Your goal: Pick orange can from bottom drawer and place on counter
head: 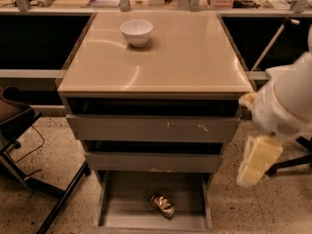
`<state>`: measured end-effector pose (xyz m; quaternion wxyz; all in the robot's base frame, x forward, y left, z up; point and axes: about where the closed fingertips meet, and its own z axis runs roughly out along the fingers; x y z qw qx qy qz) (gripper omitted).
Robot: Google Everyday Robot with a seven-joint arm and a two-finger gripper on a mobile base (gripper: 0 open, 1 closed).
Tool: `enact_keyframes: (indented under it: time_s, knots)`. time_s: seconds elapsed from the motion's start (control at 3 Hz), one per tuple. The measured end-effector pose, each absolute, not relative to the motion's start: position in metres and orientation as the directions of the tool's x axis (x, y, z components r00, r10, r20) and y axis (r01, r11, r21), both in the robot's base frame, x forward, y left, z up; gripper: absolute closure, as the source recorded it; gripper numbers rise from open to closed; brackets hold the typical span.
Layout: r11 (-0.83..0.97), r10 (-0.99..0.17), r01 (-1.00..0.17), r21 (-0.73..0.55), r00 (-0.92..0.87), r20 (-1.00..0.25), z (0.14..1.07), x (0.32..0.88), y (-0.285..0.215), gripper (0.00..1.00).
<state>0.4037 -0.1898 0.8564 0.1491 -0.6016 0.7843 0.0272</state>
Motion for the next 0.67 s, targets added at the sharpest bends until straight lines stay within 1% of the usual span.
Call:
enact_keyframes:
  time_s: [0.33,0.67]
  knots:
    - [0.339,-0.850,-0.941,-0.006,-0.304,-0.431,0.789,0.370,-0.140,0.00]
    - [0.375,-0.748,-0.901,0.219,-0.434,-0.503,0.687,0.342,-0.083,0.00]
